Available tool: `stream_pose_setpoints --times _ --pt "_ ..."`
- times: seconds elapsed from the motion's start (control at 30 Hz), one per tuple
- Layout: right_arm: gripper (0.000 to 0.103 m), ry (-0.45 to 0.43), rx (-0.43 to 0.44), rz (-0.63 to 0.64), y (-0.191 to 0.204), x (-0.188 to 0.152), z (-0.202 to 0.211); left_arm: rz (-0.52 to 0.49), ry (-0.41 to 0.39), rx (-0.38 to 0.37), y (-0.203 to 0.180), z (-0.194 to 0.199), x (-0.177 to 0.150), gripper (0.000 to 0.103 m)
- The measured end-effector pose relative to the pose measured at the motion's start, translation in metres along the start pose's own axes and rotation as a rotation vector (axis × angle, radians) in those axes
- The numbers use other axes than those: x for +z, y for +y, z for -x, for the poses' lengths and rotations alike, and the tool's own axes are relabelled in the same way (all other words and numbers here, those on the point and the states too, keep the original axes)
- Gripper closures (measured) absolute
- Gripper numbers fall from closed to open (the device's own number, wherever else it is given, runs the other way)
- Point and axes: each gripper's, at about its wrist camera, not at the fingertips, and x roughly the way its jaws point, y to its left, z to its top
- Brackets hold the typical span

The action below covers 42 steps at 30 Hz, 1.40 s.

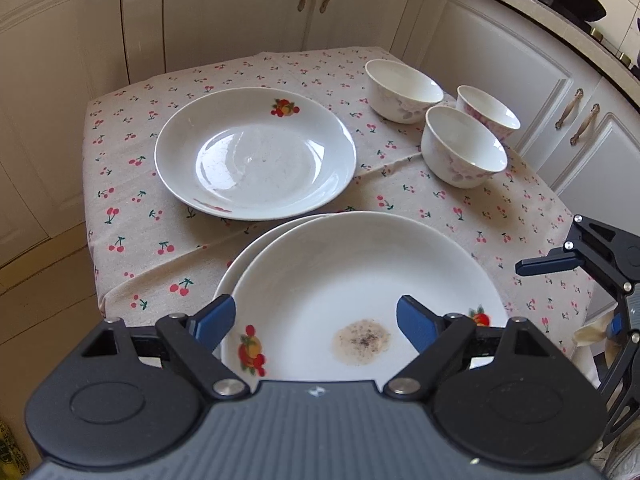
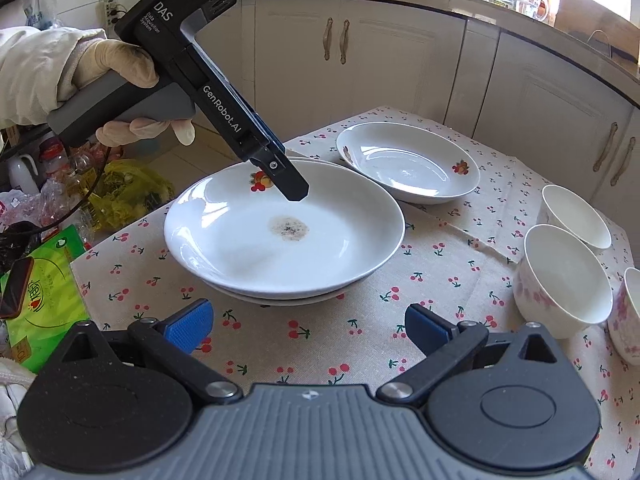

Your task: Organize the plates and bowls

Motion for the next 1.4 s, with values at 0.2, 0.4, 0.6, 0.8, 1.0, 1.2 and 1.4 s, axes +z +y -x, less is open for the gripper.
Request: stream_pose_setpoints --times 0.2,0.4,0.6,0.8,1.0,1.2,1.4 --pt "0.000 -0.036 -0.033 -0.008 0.004 -0.002 0.016 -0.039 -0.069 0.021 -0.017 0.016 -0.003 0.015" --pt "0.000 -0.077 -0.058 -0.029 0.003 -0.002 0.030 -0.069 -0.135 0.047 -0.033 0.031 -0.012 0.011" --pt "0.000 -0.096 -0.069 -0.036 -0.007 0.003 0.033 -0.068 -0.187 0.077 -0.035 0.042 -0.011 0.011" --pt "0.000 -0.099 -0.075 -0.033 -0.029 0.015 0.022 -0.046 -0.203 0.097 -0.025 0.037 0.002 0.010" --pt "0.000 -0.079 -0.099 -0.016 -0.057 0.033 -0.001 -0.053 -0.185 0.144 -0.013 0.023 0.020 0.010" --pt "0.000 -0.075 -0.107 0.041 -0.080 0.054 -0.025 -0.035 -0.173 0.148 0.006 0.006 0.043 0.010" --pt "0.000 -0.045 -0.107 0.087 -0.108 0.070 -0.055 -0.018 -0.161 0.149 0.024 -0.012 0.063 0.010"
